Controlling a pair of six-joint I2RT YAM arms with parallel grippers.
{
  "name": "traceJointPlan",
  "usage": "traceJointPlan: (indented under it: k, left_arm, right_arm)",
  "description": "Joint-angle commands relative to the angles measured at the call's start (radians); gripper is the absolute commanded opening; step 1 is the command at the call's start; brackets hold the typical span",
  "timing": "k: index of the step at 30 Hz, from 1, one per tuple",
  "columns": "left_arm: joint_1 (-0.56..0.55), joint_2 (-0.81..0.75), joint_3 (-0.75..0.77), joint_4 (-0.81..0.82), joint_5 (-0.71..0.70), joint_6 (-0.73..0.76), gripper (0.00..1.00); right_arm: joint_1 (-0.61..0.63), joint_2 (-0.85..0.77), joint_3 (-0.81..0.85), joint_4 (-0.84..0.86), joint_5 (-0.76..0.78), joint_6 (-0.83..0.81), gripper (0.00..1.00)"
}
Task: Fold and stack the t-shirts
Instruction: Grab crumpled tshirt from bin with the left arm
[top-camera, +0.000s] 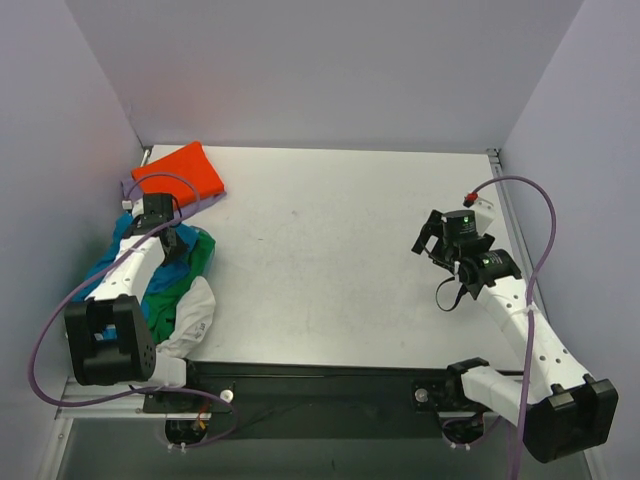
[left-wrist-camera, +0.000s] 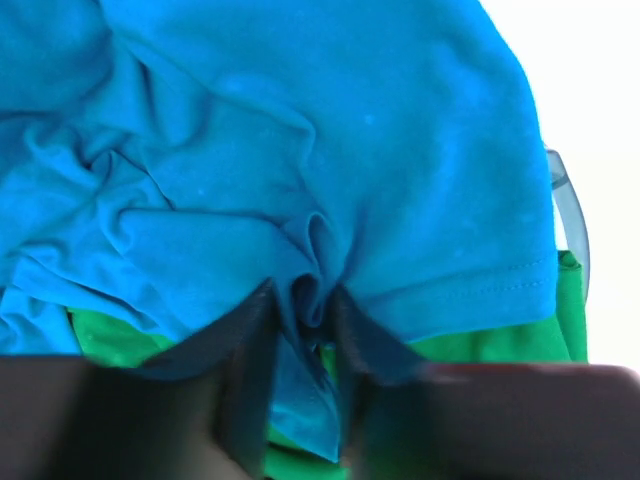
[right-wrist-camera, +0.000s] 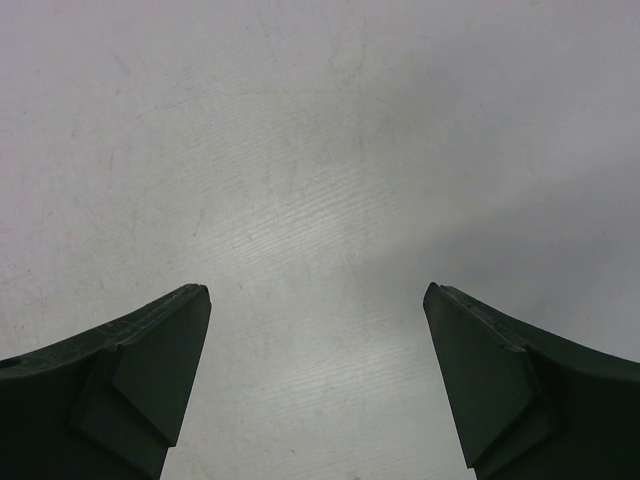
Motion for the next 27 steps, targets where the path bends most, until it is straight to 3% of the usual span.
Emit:
traceJointPlan:
  k: [1, 2, 7, 16, 21, 27]
  left_arm:
    - [0.006, -0.014, 0.015, 0.049, -0.001, -0.004, 0.28]
    - [0.006, -0.019, 0.021, 0.044, -0.007, -0.003, 0.19]
    - [0.006, -0.055, 0.072, 0.006, -0.057, 0.019, 0.01]
    - [0.044, -0.238, 0.121, -0.06, -0.122, 0.016, 0.0]
    - [0.075, -0.341, 0.237, -0.08, -0.179, 0.071, 0.0]
    - [0.073, -0.399, 0.411, 0.029, -0.117, 0.21, 0.0]
  right_arm:
    - [-0.002, 0.005, 0.039, 0.01, 0.031, -0.014, 0.94]
    - [0.0, 0.004, 0.039, 0.01, 0.032, -0.016, 0.94]
    - [-0.002, 0.002, 0.037, 0.01, 0.024, -0.014, 0.93]
    - [0.0, 0.013, 0.047, 0.012, -0.017, -0.017, 0.89]
    - [0.0, 0.022, 0.054, 0.012, -0.04, -0.008, 0.89]
    - [-0.002, 0.033, 0.065, 0.012, -0.066, -0.002, 0.89]
